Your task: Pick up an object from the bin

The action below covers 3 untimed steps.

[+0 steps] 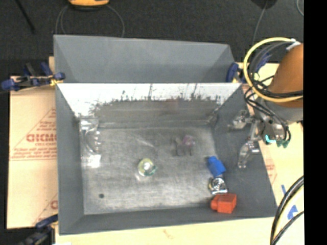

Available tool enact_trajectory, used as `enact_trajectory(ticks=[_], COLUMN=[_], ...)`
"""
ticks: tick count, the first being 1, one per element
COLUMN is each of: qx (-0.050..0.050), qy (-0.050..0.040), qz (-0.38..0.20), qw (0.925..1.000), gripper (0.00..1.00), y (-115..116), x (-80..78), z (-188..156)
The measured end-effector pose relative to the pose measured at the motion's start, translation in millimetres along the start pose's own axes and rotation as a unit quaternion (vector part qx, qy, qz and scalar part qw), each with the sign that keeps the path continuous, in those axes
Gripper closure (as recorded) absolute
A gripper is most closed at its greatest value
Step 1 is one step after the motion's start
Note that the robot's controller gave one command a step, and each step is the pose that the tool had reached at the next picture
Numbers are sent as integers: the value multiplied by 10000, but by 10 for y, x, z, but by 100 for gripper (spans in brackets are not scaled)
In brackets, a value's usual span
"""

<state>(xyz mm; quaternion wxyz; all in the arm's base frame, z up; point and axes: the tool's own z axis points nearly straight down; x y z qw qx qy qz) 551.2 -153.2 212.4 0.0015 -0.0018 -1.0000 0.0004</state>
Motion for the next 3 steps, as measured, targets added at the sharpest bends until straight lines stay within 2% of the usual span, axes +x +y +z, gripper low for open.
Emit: enact_trajectory(ticks=[1, 2, 3], qx=[14, 34, 30], qy=[-57, -139, -76], qz=[-717, -732, -1768], qw=[9974, 9972, 9842], gripper=[0, 100, 100], y=[44, 44, 114], x=[110, 64, 428], z=[1398, 1346, -1099])
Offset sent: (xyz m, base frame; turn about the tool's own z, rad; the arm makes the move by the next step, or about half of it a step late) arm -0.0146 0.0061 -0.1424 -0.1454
